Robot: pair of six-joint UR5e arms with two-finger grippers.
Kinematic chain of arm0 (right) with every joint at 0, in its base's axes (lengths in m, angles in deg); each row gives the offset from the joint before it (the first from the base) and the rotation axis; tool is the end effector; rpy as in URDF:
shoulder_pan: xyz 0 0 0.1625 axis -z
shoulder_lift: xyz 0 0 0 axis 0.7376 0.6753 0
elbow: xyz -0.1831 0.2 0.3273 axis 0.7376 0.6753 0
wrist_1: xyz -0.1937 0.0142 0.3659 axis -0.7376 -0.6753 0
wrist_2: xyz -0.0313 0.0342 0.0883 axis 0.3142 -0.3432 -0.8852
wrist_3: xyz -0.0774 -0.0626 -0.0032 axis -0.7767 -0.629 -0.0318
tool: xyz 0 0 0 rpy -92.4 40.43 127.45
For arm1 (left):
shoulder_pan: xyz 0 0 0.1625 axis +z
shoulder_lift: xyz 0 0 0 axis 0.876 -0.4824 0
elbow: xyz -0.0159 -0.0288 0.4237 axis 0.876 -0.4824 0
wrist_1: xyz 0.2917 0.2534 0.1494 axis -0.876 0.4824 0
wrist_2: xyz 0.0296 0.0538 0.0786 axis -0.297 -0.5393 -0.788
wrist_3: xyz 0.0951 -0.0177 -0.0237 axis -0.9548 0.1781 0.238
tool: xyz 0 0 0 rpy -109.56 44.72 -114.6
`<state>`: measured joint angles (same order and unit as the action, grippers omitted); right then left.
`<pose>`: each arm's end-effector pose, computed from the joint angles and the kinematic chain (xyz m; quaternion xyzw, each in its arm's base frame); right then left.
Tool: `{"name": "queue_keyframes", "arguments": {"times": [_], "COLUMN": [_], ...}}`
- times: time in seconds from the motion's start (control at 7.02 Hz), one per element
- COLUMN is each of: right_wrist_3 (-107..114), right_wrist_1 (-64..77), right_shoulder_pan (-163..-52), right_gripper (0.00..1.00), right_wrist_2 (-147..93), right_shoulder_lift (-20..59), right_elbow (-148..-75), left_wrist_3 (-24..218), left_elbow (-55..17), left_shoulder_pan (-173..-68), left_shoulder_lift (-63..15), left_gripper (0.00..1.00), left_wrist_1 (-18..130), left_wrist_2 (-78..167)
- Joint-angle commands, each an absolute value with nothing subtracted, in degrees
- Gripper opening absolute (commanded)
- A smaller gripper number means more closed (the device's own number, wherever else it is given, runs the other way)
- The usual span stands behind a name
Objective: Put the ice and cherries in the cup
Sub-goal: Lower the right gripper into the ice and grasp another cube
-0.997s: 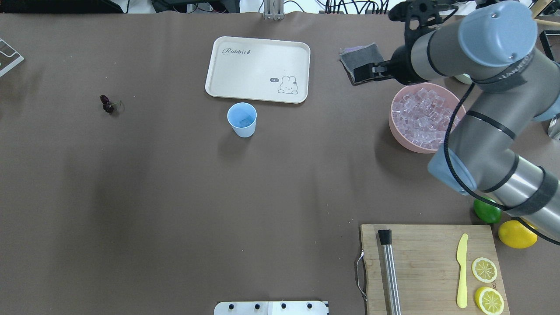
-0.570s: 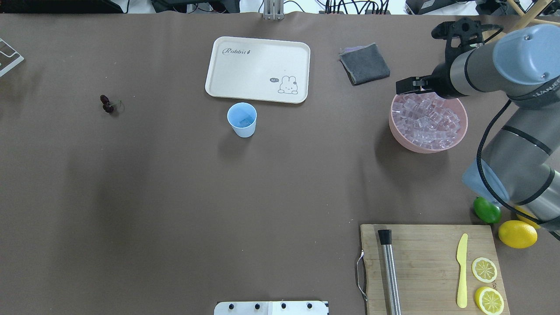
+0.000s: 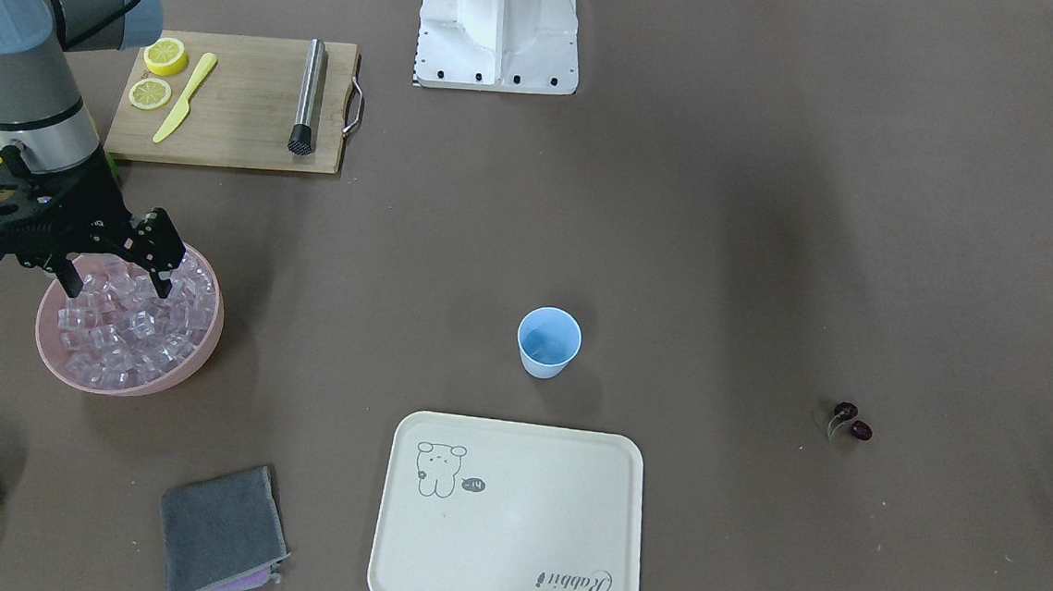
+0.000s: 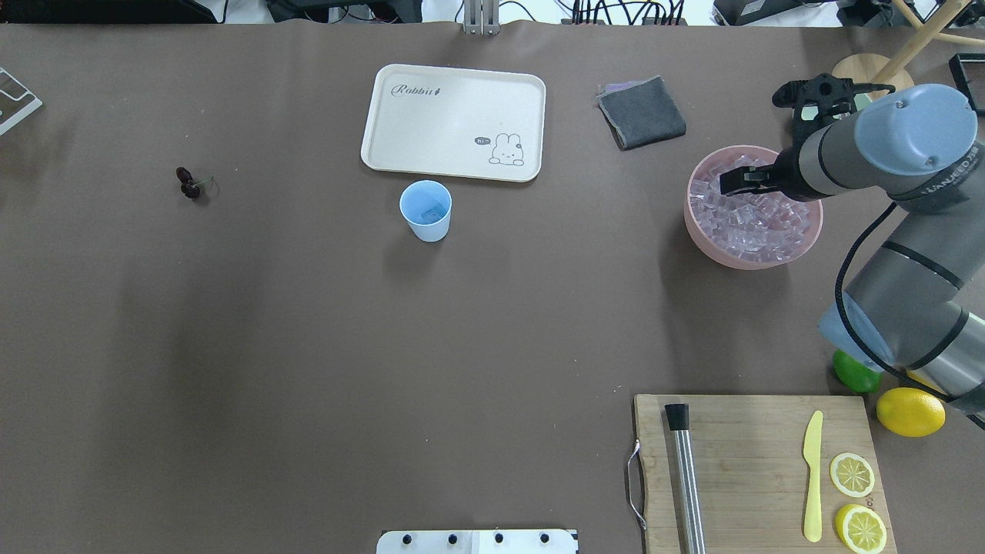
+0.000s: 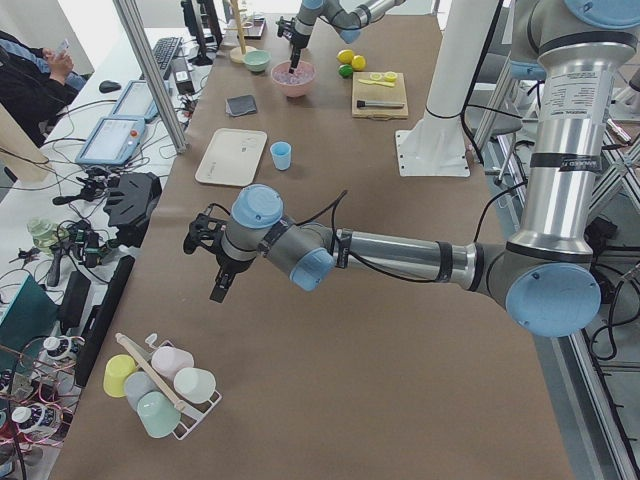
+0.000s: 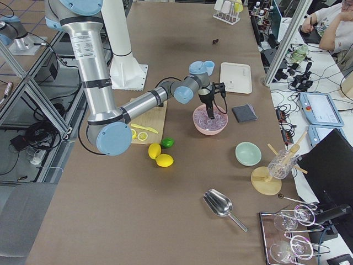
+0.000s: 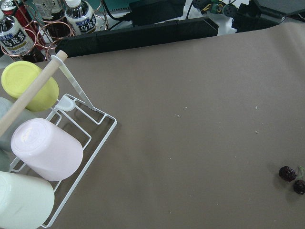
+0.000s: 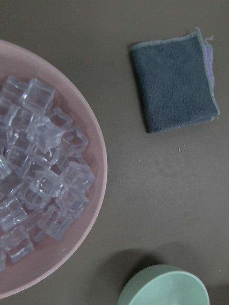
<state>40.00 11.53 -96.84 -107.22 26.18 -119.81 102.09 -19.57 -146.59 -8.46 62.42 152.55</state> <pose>-0.3036 -0.5226 0.4149 0.1704 -0.3383 0.0553 0.9238 -0.0258 -0.5497 0.5458 0.2345 0.3797 -0.0073 0.8949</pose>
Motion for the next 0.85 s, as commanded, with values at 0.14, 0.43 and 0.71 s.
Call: {"name": "queue_keyframes", "arguments": {"times": [0.14,0.43,0.71], "right_wrist_3": [40.04,40.04,40.04], "right_wrist_1": [11.58,11.50,11.58], "right_shoulder_pan": [-96.57,-96.30,-95.96], "right_gripper": [1.00,1.00,0.98], "right_wrist_2": [-105.18,-104.56,-105.17], "right_shoulder_lift": [20.76,21.88,23.63], "right_elbow": [-111.63,-113.00,-113.88], "left_wrist_3": [102.06,102.06,101.97], "left_elbow": [-19.45,-19.19,-18.92], "left_shoulder_pan": [-146.59,-146.50,-146.59], "left_shoulder_lift": [-8.48,-8.91,-9.01], "left_gripper": [0.98,0.98,0.98], "left_wrist_1": [62.57,62.48,62.48], "left_wrist_2": [152.55,152.55,152.55]}}
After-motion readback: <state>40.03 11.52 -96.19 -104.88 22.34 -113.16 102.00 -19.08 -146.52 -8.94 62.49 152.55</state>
